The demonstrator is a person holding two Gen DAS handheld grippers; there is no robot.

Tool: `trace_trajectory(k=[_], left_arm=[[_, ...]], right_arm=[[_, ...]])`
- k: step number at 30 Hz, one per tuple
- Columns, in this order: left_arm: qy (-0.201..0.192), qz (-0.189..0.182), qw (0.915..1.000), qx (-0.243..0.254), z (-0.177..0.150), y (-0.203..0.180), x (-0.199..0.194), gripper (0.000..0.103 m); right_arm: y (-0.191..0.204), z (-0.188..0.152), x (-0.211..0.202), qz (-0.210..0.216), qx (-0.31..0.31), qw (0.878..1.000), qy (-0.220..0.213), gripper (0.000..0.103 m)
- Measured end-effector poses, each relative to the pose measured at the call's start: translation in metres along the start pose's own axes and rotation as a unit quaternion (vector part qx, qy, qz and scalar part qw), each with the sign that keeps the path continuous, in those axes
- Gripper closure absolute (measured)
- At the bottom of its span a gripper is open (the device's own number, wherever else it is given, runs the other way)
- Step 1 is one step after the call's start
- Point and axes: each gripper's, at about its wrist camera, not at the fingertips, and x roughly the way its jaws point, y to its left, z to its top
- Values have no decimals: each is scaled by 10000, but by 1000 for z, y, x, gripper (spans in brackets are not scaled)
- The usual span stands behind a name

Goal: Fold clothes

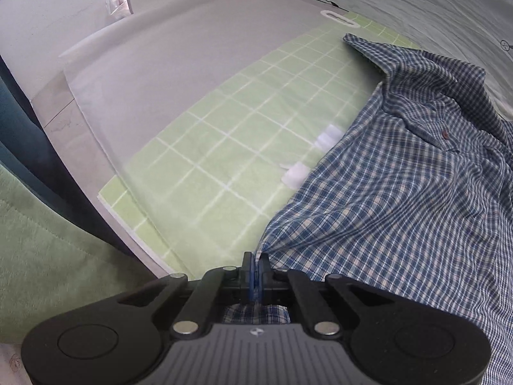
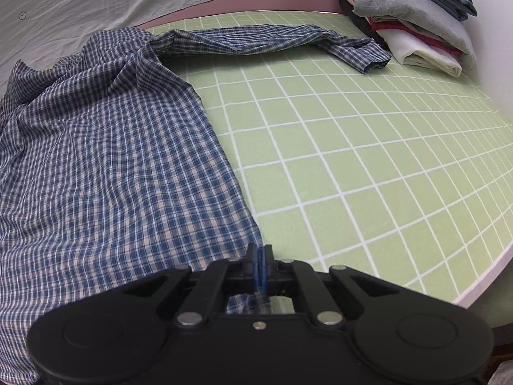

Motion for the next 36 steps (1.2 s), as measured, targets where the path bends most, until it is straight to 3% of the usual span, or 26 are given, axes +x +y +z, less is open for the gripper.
trace_trajectory(k=[3, 5, 7, 9, 13, 16, 20, 24, 29, 36], left_arm=[[19, 109, 9998, 166, 4, -5, 1, 93], [-53, 84, 9996, 275, 9, -10, -2, 77], [-151, 3, 9994, 307, 15, -16, -7, 49], [-299, -65, 9988, 376, 21, -27, -14, 30], [-473, -163, 9968, 620, 25, -53, -22, 11], [-430, -294, 9944, 914, 18, -82, -20, 9], [-224, -481, 9914, 1194, 5, -119, -11, 8], [24, -690, 9867, 1470, -9, -155, 1, 8], [135, -871, 9850, 1486, -10, -192, 13, 7], [247, -873, 9844, 1506, 10, -234, 36, 7]], right_arm=[[5, -9, -7, -2, -9, 10000, 29, 101], [5, -10, -8, 0, 27, 10000, 21, 100], [3, -9, -9, 20, 123, 9999, 16, 99], [1, -7, -10, 25, 217, 9998, -28, 98], [0, -1, -12, -10, 355, 9992, -160, 73], [-1, 7, -9, -115, 370, 9990, -223, 56], [-6, 19, 0, -182, 284, 9990, -303, 21], [-11, 33, 11, -142, 186, 9989, -411, 1], [-29, 58, 29, -204, 303, 9979, -541, 0], [-61, 108, 66, -708, 267, 9936, -842, 0]])
